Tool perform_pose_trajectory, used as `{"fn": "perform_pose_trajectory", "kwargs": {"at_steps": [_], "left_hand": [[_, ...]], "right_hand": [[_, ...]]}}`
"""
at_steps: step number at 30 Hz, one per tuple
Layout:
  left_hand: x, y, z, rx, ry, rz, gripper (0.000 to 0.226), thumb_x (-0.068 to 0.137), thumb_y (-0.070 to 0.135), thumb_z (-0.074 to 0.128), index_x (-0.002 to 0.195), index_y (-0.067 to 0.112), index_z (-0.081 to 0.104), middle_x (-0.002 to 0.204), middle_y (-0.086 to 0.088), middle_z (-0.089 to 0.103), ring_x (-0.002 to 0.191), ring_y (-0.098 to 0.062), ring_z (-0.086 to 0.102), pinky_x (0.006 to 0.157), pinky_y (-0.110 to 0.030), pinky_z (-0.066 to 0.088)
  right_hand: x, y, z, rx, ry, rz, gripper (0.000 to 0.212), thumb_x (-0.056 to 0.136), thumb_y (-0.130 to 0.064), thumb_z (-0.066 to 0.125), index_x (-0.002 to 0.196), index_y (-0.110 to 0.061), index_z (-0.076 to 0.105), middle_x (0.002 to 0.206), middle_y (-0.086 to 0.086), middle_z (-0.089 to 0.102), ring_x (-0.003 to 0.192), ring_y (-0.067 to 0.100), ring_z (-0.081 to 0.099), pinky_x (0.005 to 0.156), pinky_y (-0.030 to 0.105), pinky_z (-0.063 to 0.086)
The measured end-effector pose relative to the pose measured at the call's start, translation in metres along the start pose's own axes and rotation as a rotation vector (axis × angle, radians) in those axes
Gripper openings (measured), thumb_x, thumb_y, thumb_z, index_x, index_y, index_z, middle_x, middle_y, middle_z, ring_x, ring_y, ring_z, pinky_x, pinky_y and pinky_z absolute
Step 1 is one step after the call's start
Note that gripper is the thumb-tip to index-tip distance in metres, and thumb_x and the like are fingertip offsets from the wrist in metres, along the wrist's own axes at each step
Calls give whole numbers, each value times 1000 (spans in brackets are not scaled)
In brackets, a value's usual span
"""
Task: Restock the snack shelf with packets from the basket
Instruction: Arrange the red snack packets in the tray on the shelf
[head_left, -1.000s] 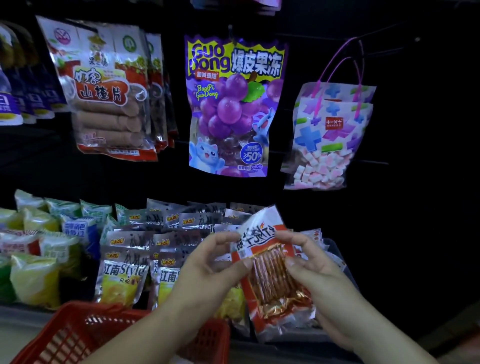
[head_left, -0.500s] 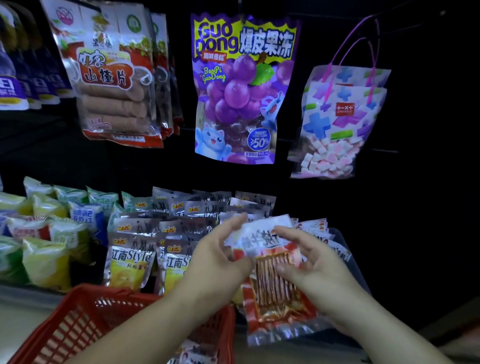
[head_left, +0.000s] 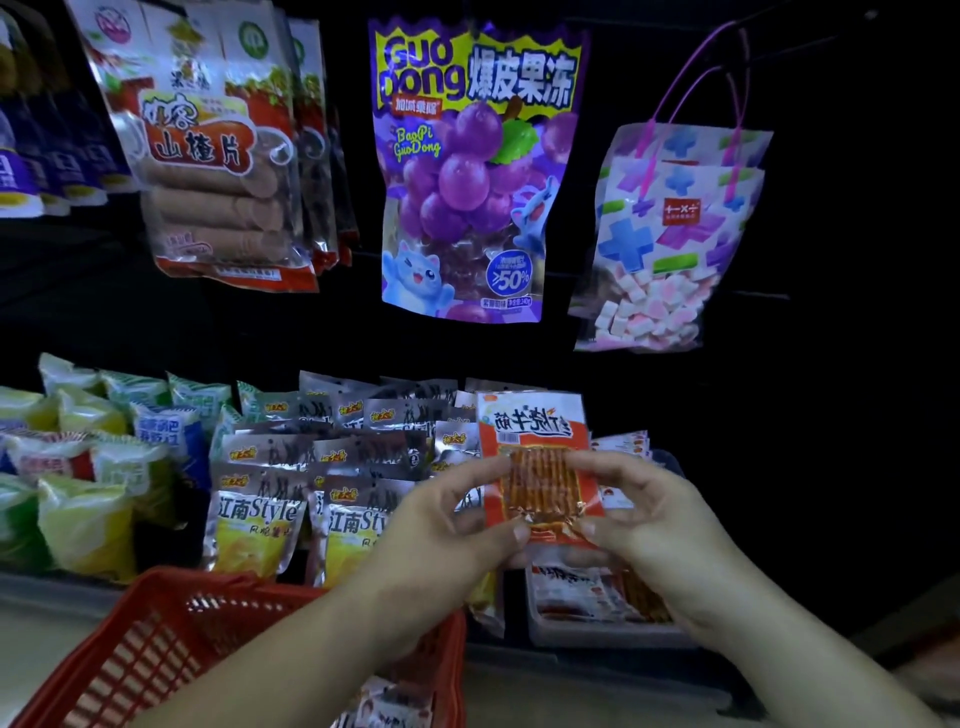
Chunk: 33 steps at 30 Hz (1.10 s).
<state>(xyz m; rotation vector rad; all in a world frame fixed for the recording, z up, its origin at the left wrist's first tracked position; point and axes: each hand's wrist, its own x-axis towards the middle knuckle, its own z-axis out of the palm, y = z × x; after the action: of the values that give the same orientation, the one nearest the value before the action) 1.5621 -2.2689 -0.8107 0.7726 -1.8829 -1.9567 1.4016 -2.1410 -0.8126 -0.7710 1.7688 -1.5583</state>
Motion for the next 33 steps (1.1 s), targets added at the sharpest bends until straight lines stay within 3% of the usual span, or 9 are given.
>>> {"fn": "perform_pose_trajectory", "kwargs": {"at_steps": [4,7,9,13,18,22,28,31,33], "left_hand": [[5,-4,-6,219,-27,26,64,94,6,72,144,38,49,116,36,64,103,21,59,73,-7,53],[5,-11,-7,577,157,184,62,90,23,77,141,47,50,149,28,33,138,0,41,103,-28,52],[3,-10,2,576,198,316,59,90,33,76,140,51,50,143,33,35,133,5,41,105,-32,49],[4,-5,21,324,78,321,68,92,42,71,145,64,34,134,40,45,123,11,51,95,-32,57],[7,-6,9,187,51,197,78,101,0,51,140,66,38,116,0,70,75,-36,66,60,-44,51],[8,-5,6,54,-1,96,70,99,-9,53,133,52,57,117,15,71,106,-53,63,89,-73,50],[6,-11,10,95,-154,19,72,94,-6,65,136,51,52,121,4,71,88,-17,76,85,-41,62],[13,-18,17,178,-99,41,71,92,-9,65,134,47,53,113,27,67,77,10,69,79,-25,61],[23,-22,18,180,-76,30,69,94,-9,62,135,45,54,109,30,68,81,-7,75,75,-42,64]], "right_hand": [[1,3,0,-46,-18,-20,59,97,18,51,122,-33,68,110,-17,73,98,12,75,75,31,63],[-1,3,0,-86,-9,-51,64,98,18,49,120,-38,69,105,-25,73,89,17,76,78,54,63],[-2,4,5,-136,-6,-84,71,96,19,48,122,-44,67,109,-18,74,81,20,75,80,61,60],[-7,4,15,1,-189,-101,78,97,18,48,141,-45,55,138,-20,63,110,17,72,88,33,60],[0,2,8,16,-68,-93,64,101,9,52,143,-39,51,134,-10,66,99,21,74,82,38,62],[8,0,-1,-211,141,-188,63,91,-18,76,135,-56,51,132,-31,46,109,-12,55,80,13,55],[18,6,-4,-112,189,-107,47,94,0,70,111,-44,74,121,-8,70,102,23,72,81,48,63],[23,10,-3,-213,246,-149,55,93,-2,72,127,-44,64,124,-25,60,107,10,66,75,26,60],[28,7,-6,-189,280,-209,61,92,0,72,133,-44,58,118,-34,56,109,-4,63,76,17,58]]}}
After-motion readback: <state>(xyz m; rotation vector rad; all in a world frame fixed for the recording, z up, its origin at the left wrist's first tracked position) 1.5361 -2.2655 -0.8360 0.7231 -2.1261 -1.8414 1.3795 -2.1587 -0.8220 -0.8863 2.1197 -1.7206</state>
